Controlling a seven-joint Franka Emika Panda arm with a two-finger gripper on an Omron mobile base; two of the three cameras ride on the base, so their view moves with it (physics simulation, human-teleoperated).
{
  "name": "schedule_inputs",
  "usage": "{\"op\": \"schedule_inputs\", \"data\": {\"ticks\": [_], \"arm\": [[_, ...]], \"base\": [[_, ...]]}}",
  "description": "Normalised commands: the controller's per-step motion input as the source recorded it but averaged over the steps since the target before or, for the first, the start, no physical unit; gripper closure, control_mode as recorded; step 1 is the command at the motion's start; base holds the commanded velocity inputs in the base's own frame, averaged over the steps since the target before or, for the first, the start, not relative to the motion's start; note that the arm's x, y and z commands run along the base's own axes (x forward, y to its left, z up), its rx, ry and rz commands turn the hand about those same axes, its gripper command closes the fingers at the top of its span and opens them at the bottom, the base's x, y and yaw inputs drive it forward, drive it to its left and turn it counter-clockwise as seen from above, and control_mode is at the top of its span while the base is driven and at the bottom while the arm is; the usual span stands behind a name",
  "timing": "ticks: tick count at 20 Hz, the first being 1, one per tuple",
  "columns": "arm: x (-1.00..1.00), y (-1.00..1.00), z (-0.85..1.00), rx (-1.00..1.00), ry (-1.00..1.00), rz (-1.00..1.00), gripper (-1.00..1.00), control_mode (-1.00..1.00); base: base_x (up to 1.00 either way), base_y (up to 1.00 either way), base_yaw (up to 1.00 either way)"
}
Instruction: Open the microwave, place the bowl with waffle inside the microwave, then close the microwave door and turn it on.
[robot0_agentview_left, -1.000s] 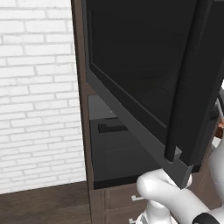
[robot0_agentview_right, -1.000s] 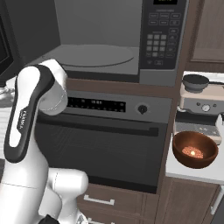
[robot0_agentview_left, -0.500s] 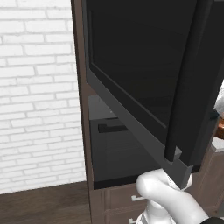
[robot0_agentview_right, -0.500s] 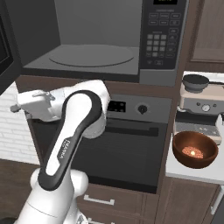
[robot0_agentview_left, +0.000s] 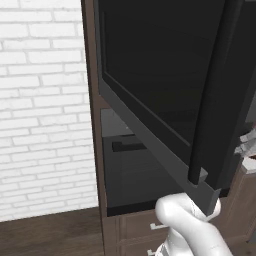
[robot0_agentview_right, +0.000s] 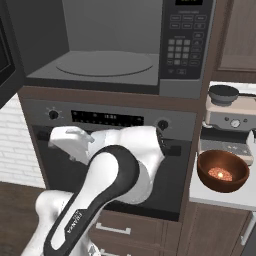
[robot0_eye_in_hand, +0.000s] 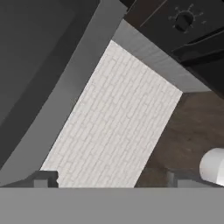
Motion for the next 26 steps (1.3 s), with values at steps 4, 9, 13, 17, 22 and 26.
{"op": "schedule_inputs", "data": {"ticks": [4, 9, 13, 17, 22, 26], "arm": [[0.0, -1.0, -0.15, -0.08, 0.18, -0.34, -1.0, -1.0], [0.05, -1.0, -0.16, -0.03, 0.18, -0.29, -1.0, -1.0], [0.21, -0.97, -0.31, -0.06, 0.08, -0.21, -1.0, -1.0], [0.31, -0.73, -0.39, -0.17, 0.01, -0.16, -1.0, -1.0], [0.28, -0.98, -0.47, -0.17, 0.09, -0.24, -1.0, -1.0], [0.12, -1.0, -0.47, -0.16, 0.1, -0.29, -1.0, -1.0]], "base": [[0.0, 0.0, 0.0], [0.0, 0.0, 0.0], [0.0, 0.0, 0.0], [0.0, 0.0, 0.0], [0.0, 0.0, 0.0], [0.0, 0.0, 0.0]]}}
